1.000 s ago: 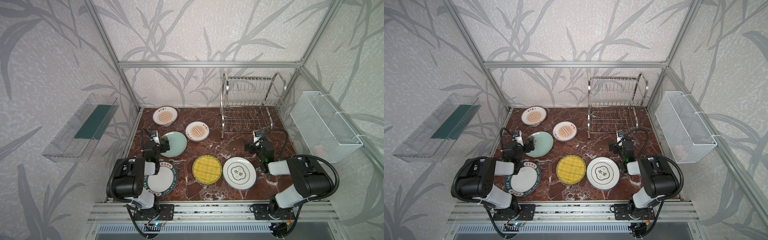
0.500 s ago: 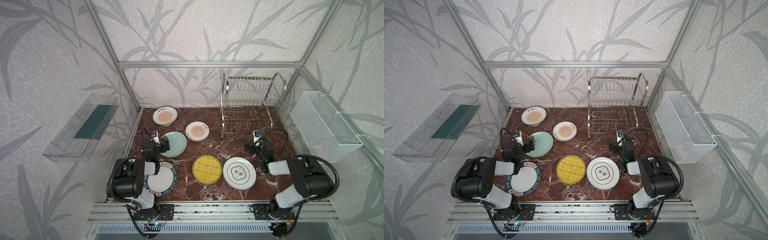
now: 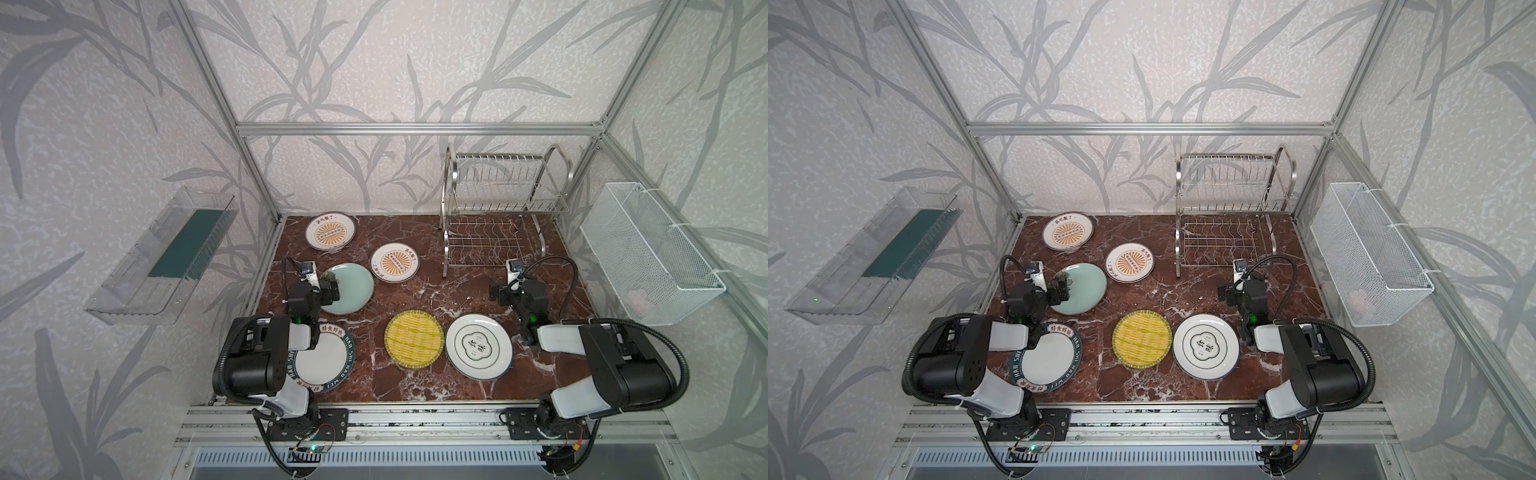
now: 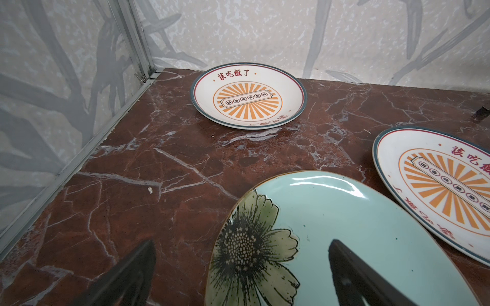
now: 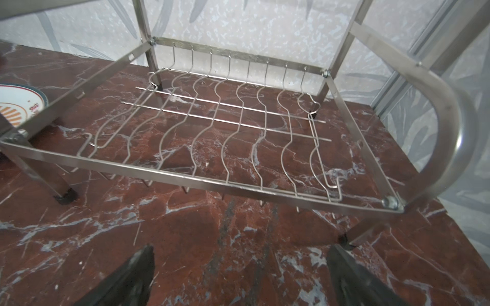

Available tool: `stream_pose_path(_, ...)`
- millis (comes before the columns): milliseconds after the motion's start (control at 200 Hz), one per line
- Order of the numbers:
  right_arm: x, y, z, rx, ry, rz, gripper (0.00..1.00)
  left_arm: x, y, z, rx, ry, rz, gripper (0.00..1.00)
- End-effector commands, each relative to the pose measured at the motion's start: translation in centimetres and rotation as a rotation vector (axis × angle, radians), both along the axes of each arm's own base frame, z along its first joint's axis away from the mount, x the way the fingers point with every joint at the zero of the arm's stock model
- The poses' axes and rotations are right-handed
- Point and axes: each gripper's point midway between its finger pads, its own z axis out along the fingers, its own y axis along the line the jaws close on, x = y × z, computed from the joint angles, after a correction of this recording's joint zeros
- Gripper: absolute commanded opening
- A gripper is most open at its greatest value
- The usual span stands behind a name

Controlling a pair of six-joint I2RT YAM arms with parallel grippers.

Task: Load plates into a dish rack
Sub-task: Pick up the plate from the center of the table.

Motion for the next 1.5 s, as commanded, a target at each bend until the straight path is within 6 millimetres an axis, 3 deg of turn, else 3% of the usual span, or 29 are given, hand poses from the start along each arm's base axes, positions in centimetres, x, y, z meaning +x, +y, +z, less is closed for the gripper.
stream_pose_path(0,0.3,-0.3,2.7,-0.043,-0.026,-0.039,1.0,0.7,0.7,2.4,0.014,-0.006,0.044,0.99)
stream_pose_path(155,-0.5,0.8,5.6,0.065,0.009,-0.022,0.97,0.6,1.5,4.0,0.034,0.013,0.1,0.99)
stream_pose_path(295,-2.1,2.6,8.3,0.203,0.051,0.032,0.86,0.3,2.2,8.6,-0.019,-0.044,0.182,0.98)
stream_pose_path(420,-4.1,3.8,10.0,0.305,0.093,0.083,0.82,0.6,1.0,12.4,-0.115,-0.011,0.165,0.93)
stream_pose_path(545,-6.1,4.9,10.5,0.353,0.132,0.133,0.82,1.0,-2.2,13.5,-0.26,0.04,0.026,0.91)
stream_pose_path(720,-8.1,6.8,9.9,0.474,0.211,0.212,0.82,0.7,-5.9,11.1,-0.413,0.214,-0.061,0.9)
stream_pose_path(840,-8.9,8.5,9.7,0.533,0.249,0.28,0.83,-0.1,-7.5,10.4,-0.394,0.246,-0.065,0.89)
stream_pose_path(945,-9.5,10.0,8.3,0.534,0.331,0.321,0.84,-1.3,-8.6,9.6,-0.371,0.295,-0.054,0.89)
stream_pose_path(1210,-11.1,14.1,5.5,0.524,0.464,0.415,0.84,-7.0,-10.5,5.5,-0.465,0.482,0.0,0.89)
stream_pose_path(1495,-11.6,18.1,3.6,0.533,0.545,0.494,0.84,-12.9,-13.7,3.1,-0.557,0.589,-0.05,0.85)
